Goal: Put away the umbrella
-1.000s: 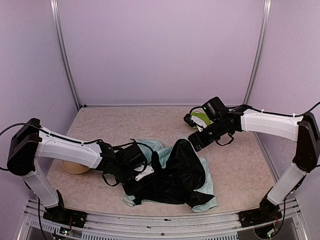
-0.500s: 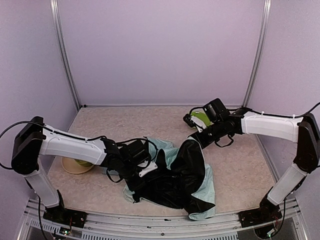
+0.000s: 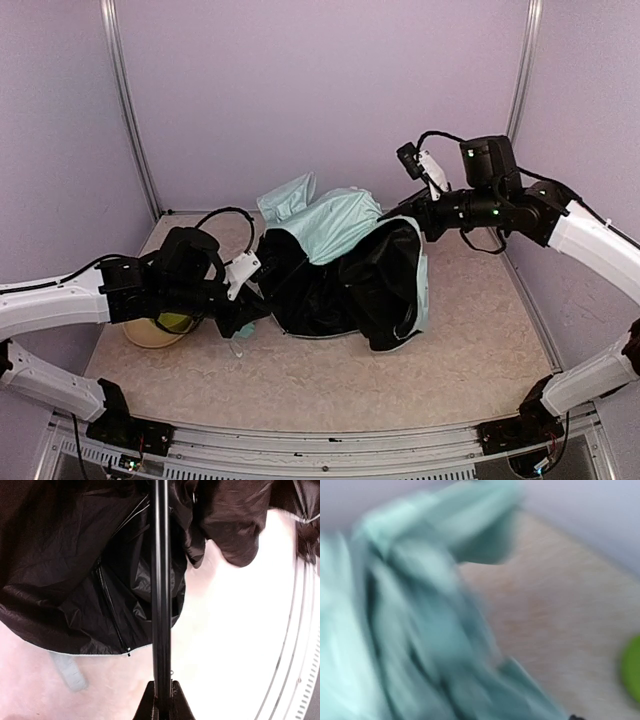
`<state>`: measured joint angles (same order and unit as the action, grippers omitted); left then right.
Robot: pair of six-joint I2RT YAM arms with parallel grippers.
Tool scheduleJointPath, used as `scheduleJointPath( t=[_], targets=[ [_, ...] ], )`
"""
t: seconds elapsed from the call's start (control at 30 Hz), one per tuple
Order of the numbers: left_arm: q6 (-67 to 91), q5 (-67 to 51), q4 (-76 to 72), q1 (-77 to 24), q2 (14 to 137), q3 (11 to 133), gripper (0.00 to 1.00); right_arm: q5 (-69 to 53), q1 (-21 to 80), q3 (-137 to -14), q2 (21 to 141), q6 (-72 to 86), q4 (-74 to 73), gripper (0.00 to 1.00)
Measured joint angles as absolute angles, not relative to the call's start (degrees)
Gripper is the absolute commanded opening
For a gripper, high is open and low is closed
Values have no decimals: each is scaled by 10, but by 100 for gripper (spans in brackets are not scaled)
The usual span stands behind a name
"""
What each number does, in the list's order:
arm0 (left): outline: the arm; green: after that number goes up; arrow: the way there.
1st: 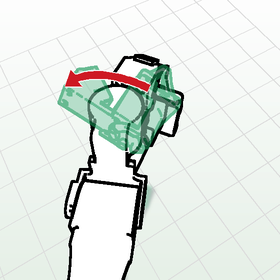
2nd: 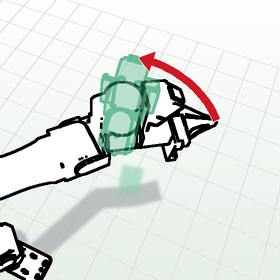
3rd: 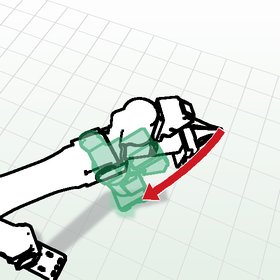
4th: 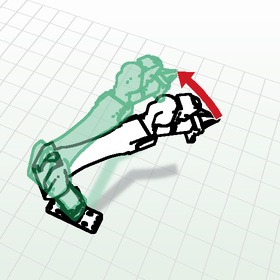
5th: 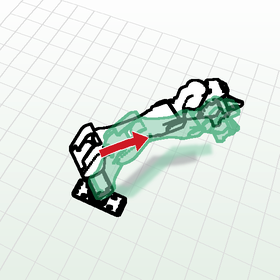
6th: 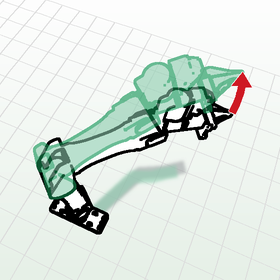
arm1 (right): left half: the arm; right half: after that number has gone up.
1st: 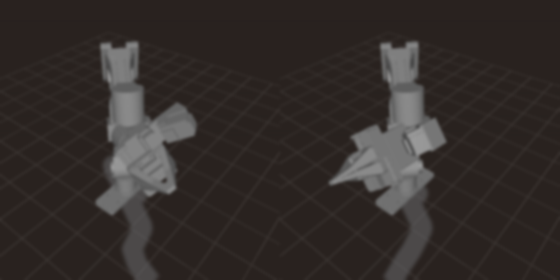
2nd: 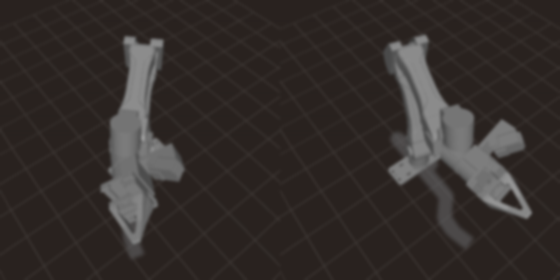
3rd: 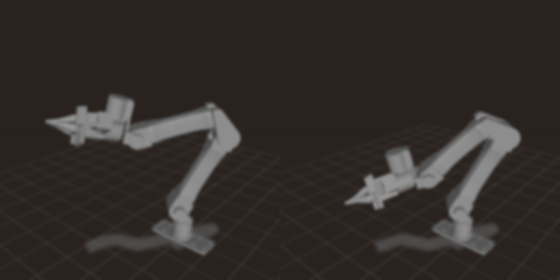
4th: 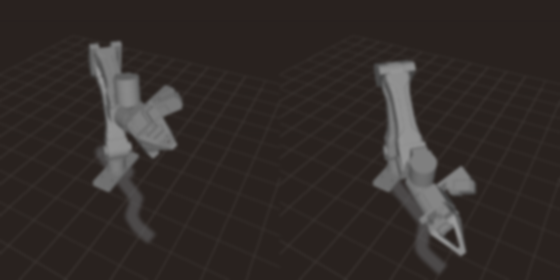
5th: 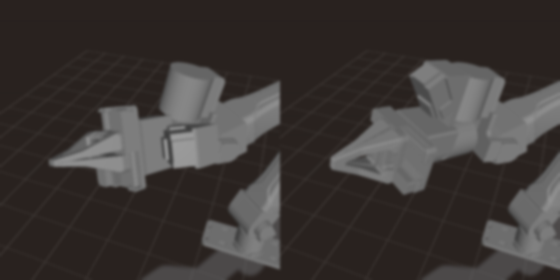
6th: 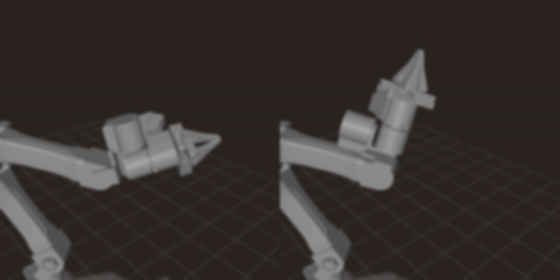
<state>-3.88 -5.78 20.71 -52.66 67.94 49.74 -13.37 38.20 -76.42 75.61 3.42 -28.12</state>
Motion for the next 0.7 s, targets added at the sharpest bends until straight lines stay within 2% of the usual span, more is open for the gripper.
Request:
scheduleJointPath(
  t=[0.17, 0.3, 0.5, 0.7],
  targets=[
    [-26, -8, 151, -503, 616, 487, 0, -44, 373, -761, 710, 24, -323, 78],
    [-32, 3, 107, -502, 579, 490, 0, -21, 370, -736, 692, 24, -342, 77],
    [-83, -24, 136, -502, 604, 524, 0, -48, 370, -705, 675, 11, -344, 75],
    [-120, -106, 196, -487, 680, 519, 0, -140, 370, -665, 666, 11, -309, 73]
  ],
)
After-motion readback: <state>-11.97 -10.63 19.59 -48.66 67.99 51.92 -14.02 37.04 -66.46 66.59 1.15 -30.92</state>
